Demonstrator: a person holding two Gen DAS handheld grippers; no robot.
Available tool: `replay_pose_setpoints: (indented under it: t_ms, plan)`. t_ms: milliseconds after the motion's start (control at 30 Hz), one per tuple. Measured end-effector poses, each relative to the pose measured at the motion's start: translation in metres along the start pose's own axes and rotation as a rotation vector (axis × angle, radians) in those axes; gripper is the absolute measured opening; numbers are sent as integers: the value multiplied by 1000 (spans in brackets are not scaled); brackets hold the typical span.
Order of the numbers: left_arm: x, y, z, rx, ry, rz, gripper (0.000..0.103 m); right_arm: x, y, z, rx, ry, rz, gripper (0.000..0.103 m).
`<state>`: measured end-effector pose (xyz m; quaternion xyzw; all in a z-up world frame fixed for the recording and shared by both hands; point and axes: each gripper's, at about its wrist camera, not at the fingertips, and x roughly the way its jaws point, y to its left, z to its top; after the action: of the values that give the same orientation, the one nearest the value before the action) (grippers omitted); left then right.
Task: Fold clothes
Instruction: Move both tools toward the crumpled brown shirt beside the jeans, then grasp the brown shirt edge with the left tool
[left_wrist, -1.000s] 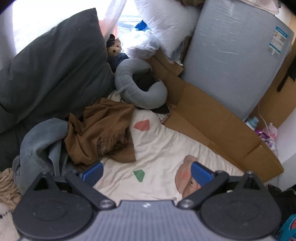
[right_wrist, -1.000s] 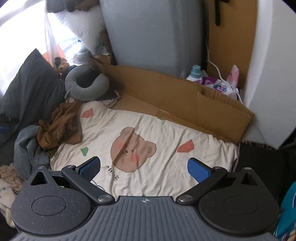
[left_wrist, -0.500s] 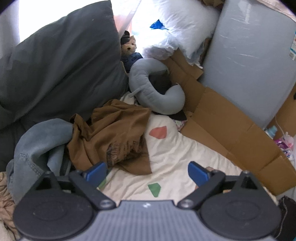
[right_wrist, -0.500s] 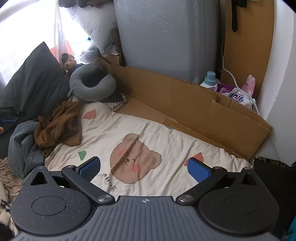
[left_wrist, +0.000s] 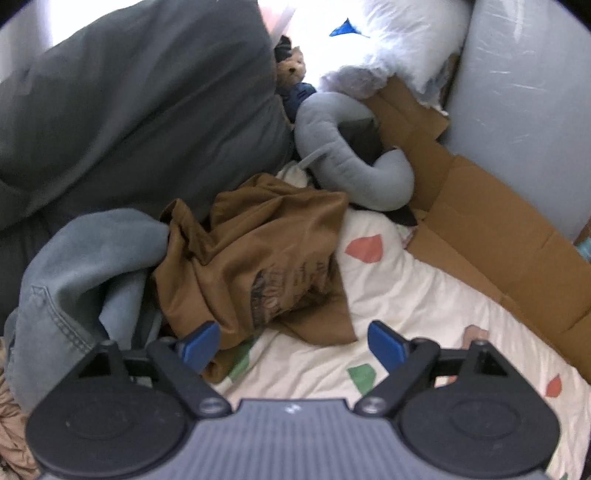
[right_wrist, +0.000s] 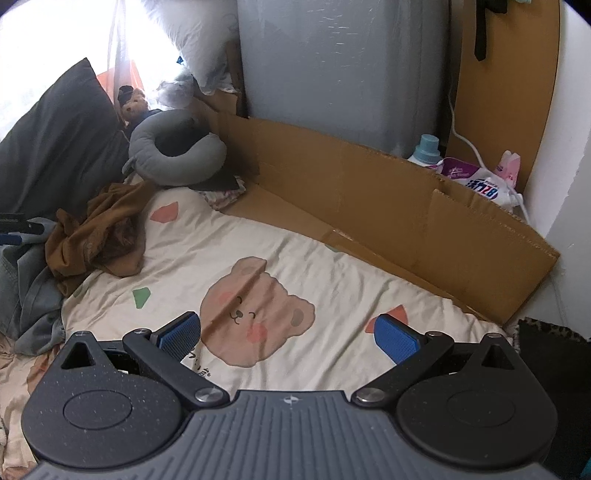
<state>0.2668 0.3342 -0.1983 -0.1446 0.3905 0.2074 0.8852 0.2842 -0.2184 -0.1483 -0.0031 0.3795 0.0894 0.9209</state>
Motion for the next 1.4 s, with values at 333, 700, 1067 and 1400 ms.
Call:
replay_pose_setpoints:
  t_ms: [333,700,1067,1400]
  plan:
    - [49,35,-32,-12,-19,58,87,41,32,-31,-94,-13,25,102]
    - [93,54,-70,-21,-10,89,70,85,50,-60,-73,85,164,102]
    - [133,62,-84,14,-31,147,71,131,74,-59,-82,163,288,100]
    - [157,71,-88,-29,-27,182,24,144,81,-60,-28,191,349,100]
